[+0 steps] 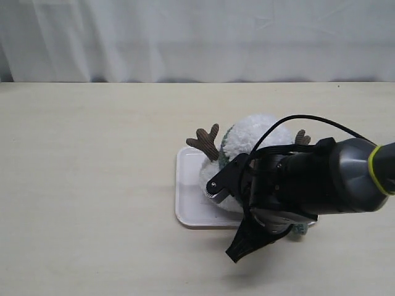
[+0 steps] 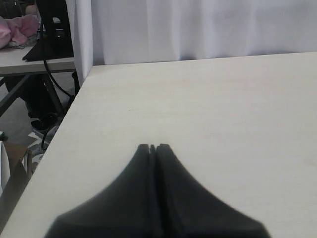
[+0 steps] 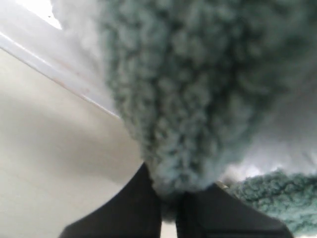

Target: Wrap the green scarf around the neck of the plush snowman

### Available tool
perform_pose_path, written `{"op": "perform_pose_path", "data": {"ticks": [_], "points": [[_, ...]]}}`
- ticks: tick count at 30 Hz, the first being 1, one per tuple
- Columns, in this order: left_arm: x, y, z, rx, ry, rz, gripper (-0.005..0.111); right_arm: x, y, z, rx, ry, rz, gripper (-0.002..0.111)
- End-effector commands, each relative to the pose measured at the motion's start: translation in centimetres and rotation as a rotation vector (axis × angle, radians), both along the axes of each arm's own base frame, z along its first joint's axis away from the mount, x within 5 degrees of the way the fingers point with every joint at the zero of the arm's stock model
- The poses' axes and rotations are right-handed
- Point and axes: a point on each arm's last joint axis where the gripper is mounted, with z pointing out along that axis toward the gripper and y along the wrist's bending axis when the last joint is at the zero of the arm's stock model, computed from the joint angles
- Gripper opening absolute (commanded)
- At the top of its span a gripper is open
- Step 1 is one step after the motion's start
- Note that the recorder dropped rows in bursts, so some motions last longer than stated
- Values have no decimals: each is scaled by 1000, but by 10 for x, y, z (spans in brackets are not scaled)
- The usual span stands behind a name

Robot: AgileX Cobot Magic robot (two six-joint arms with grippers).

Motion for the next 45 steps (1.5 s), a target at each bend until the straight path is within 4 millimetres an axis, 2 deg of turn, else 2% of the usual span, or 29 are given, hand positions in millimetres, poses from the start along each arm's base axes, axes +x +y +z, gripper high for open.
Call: {"op": "perform_pose_path", "data": {"ticks": [1,7,9,12,18,23,26,29,31,34,40,45], "points": [[0,0,0,-2,-10,1,0,-1,-1,0,-16,1,-2,7],[0,0,0,-2,-10,1,0,-5,1,9,30,4,-27,32],[0,0,0,-2,-10,1,0,-7,1,17,55,0,-54,41],[0,0,0,-2,-10,1,0,-11,-1,31,95,-9,-88,48],[0,0,0,-2,-10,1,0,-24,-15,56,55,33,-150,50],[0,0,0,-2,-10,1,0,-38,-16,76,143,91,-131,50],[0,0,0,-2,-10,1,0,-43,-19,91,200,65,-132,50],[0,0,0,-2,-10,1,0,-48,-24,108,251,19,-126,48],[0,0,0,-2,-10,1,0,-53,-28,121,289,-16,-121,42],[0,0,0,-2,-10,1,0,-62,-37,137,342,-64,-114,28],[0,0,0,-2,-10,1,0,-84,-62,152,398,-173,-76,4],[0,0,0,-2,-10,1,0,-106,-83,160,494,-272,-39,4]]}}
